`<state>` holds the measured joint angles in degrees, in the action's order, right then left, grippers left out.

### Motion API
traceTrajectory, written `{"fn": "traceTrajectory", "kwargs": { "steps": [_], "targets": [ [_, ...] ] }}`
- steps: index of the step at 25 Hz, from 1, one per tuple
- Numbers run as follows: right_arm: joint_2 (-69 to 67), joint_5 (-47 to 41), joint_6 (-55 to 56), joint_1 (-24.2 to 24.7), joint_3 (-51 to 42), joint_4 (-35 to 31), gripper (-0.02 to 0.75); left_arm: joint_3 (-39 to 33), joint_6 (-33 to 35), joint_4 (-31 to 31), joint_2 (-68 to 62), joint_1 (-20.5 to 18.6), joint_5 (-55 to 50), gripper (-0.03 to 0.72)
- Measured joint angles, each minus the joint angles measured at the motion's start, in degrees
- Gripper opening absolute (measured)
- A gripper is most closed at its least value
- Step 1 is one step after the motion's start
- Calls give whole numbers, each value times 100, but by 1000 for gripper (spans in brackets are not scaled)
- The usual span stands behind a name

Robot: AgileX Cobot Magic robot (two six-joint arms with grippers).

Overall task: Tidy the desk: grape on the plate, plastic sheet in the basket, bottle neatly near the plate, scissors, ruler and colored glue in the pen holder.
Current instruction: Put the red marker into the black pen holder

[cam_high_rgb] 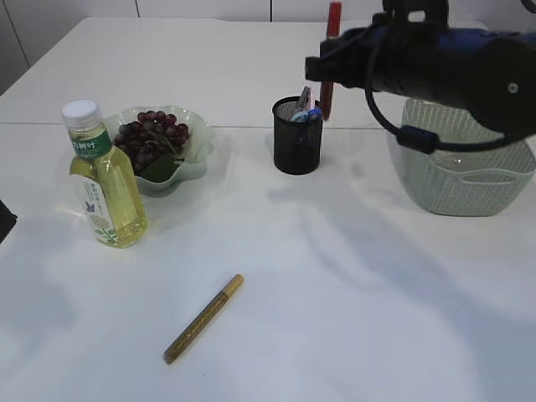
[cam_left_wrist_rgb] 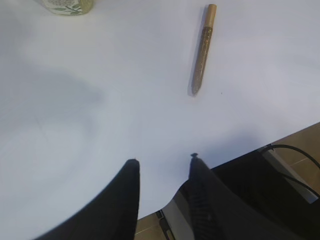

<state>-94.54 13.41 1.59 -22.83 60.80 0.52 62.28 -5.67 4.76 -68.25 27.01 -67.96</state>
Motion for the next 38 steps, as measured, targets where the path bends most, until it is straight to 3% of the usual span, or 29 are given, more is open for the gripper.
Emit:
{"fn": "traceTrajectory", "kwargs": {
  "steps": [10,15,27,38],
  "targets": [
    [-1703,256,-116,124,2224,0,39,0,0,-85,0,0,-1,245],
    [-2317,245,-190,194,2856,0,39,0,0,-185,0,0,-12,245],
    [-3124,147,-278,241,3256,-190,46,0,8,-476,0,0,0,245],
    [-3210,143,-420,307,3395,-249,144,0,8,-476,0,0,0,245]
  ]
}}
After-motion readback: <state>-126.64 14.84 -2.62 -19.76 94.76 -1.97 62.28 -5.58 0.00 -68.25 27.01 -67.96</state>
